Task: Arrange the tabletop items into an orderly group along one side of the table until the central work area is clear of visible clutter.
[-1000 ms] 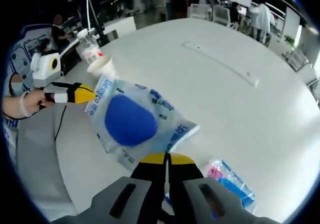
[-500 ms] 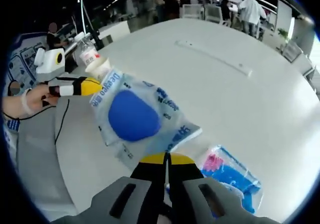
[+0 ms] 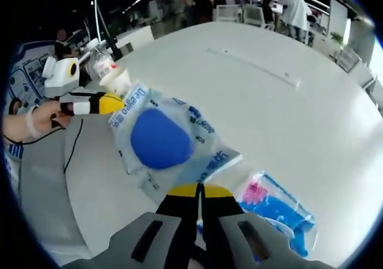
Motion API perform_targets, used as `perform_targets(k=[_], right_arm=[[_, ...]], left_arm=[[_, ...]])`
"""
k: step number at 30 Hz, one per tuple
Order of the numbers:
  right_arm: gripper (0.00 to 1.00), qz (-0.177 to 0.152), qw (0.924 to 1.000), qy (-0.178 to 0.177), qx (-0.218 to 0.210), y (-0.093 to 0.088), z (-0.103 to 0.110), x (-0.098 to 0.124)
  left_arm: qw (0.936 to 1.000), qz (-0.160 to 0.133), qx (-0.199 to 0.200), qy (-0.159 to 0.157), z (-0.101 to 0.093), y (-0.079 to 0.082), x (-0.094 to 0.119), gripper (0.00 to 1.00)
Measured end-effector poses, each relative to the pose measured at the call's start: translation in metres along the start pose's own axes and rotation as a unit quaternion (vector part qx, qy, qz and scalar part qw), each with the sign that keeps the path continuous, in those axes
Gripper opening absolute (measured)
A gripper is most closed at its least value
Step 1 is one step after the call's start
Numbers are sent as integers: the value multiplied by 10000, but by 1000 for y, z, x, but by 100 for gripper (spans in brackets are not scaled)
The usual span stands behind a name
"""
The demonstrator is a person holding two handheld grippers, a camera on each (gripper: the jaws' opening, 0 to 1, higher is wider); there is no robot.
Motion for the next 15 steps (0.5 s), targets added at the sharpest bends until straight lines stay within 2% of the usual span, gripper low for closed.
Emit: perform_targets(k=[15], right_arm=[[0,14,10000,41,36,-1,6,-1]], left_arm=[[10000,17,-33,87,5,-2,-3,0]])
Point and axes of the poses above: the point that each gripper's makers call its tool centre point, and the gripper's own axes: x roughly backward along the fingers, z roughly to its left, y roughly out of its top, the point moved 1 cm from there along x, roughly backward along the fingers, and after that the axes turned 13 degrees about -y, right-handed, at the moved point
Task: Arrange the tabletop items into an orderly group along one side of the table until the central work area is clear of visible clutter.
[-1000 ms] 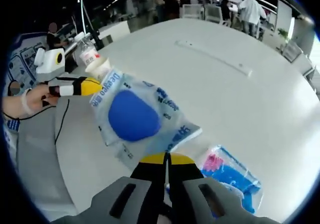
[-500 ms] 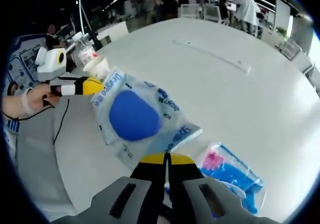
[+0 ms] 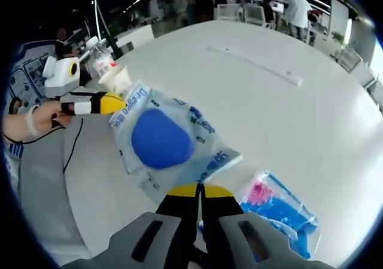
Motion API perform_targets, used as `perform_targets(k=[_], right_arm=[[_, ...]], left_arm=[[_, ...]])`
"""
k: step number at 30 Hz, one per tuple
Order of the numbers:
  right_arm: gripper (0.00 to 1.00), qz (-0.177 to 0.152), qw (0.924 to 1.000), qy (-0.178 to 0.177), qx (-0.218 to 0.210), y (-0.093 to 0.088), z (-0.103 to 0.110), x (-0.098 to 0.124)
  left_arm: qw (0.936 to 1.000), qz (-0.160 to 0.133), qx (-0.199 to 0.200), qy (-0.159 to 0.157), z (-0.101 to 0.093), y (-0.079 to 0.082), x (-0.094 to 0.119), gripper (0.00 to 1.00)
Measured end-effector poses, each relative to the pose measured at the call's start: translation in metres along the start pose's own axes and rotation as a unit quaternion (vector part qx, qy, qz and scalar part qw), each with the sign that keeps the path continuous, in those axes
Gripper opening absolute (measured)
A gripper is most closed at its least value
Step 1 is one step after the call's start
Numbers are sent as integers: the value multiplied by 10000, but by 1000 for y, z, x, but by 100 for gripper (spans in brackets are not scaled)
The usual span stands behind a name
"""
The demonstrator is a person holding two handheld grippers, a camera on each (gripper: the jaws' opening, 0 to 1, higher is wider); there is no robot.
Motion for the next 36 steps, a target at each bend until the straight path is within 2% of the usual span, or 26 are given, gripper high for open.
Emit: perform_targets(k=[9,16,27,30,36], right_arm=[[0,2,10000,-7,-5,1,-2,0],[0,10,10000,-58,-73,1,-8,-2],[0,11,9999,-68,-108,-1,-11,-4],[0,3,9999,-74,-121,-1,-12,-4],[0,-12,9999,-81,-118,-1,-12,-5]], left_arm=[[9999,-71,-58,53,2,6,1,0],[10000,-74,-59,28,-3,3,3,0],[9997,-199,-158,3,-11,6,15,9],[9997,-108,-232,-55,-15,0,20,8],[9998,97,-187,54,-7,-18,25,7]])
Point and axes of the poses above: the point that each gripper's makers call its tool centre point, and the gripper's own axes: x roughly backward along the fingers, z roughly to its left, y roughly out of its top, the point moved 1 cm from there along x, roughly backward along the fingers, and after that the axes turned 13 degrees about -y, right-handed, at the moved point
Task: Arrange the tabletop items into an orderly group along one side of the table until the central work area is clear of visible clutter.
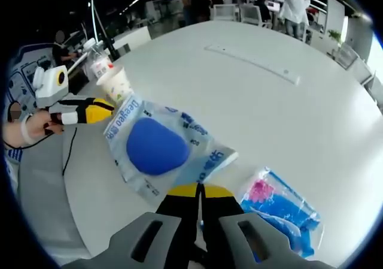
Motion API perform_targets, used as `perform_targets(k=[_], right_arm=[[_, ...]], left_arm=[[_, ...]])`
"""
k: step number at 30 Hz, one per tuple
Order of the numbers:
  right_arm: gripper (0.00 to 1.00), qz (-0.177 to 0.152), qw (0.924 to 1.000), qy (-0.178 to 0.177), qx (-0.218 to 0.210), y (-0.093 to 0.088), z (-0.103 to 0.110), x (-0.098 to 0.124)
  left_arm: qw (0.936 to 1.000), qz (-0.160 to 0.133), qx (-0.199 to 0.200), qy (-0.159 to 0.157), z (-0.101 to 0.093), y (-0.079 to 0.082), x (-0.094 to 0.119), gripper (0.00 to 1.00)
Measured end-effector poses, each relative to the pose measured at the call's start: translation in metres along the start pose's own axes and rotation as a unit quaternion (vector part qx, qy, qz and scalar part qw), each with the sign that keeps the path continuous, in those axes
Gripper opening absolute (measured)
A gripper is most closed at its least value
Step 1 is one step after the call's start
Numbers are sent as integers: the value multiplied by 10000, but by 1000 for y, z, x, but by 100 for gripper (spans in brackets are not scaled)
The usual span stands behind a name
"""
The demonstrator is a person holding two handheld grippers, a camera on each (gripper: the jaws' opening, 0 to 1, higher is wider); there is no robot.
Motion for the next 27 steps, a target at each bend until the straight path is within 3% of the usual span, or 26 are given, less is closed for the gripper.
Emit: perform_targets(k=[8,27], right_arm=[[0,1,10000,-5,2,-1,1,0],[0,8,10000,-14,-42,-4,4,4]], left_arm=[[9999,126,93,-10,3,-10,-3,2],[10000,7,52,8,7,2,-15,0]])
Point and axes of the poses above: the point that each gripper's makers call its tool centre point, and the gripper's own axes: x roughly backward along the fingers, z roughly to its left, y roughly out of its top, the point moved 1 cm from there along x, roughly backward along the fingers, and after that the axes turned 13 degrees about -y, right-handed, at the moved point
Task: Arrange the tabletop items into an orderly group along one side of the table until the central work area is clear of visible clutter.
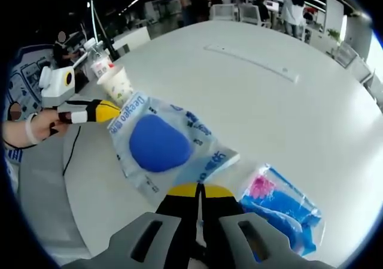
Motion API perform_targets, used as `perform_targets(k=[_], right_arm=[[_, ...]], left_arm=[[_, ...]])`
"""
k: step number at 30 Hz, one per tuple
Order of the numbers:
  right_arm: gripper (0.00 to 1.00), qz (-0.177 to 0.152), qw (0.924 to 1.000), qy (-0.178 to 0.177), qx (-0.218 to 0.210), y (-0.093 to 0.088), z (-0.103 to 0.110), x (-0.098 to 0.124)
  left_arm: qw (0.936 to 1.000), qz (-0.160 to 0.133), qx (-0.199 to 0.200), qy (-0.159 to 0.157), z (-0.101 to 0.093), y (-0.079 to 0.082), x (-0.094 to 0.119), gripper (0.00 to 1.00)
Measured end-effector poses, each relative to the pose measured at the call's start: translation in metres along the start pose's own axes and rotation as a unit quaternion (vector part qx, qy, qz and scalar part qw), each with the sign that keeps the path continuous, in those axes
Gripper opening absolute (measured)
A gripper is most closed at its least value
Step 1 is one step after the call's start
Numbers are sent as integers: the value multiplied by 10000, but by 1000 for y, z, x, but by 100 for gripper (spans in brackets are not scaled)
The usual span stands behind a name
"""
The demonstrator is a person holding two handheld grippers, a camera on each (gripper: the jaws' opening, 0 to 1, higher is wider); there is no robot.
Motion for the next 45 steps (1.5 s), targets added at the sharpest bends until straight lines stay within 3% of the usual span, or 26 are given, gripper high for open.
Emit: perform_targets(k=[30,45], right_arm=[[2,-161,9996,-127,207,3,3,8],[7,-672,9975,-216,64,23,-5,36]], left_arm=[[9999,-123,-62,28,2,9,1,0],[9996,-239,-126,-112,-11,17,14,6]])
Point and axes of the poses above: the point that each gripper's makers call its tool centre point, and the gripper's own axes: x roughly backward along the fingers, z roughly to its left, y roughly out of its top, the point moved 1 cm from there along x, roughly backward along the fingers, and after that the axes turned 13 degrees about -y, right-handed, at the moved point
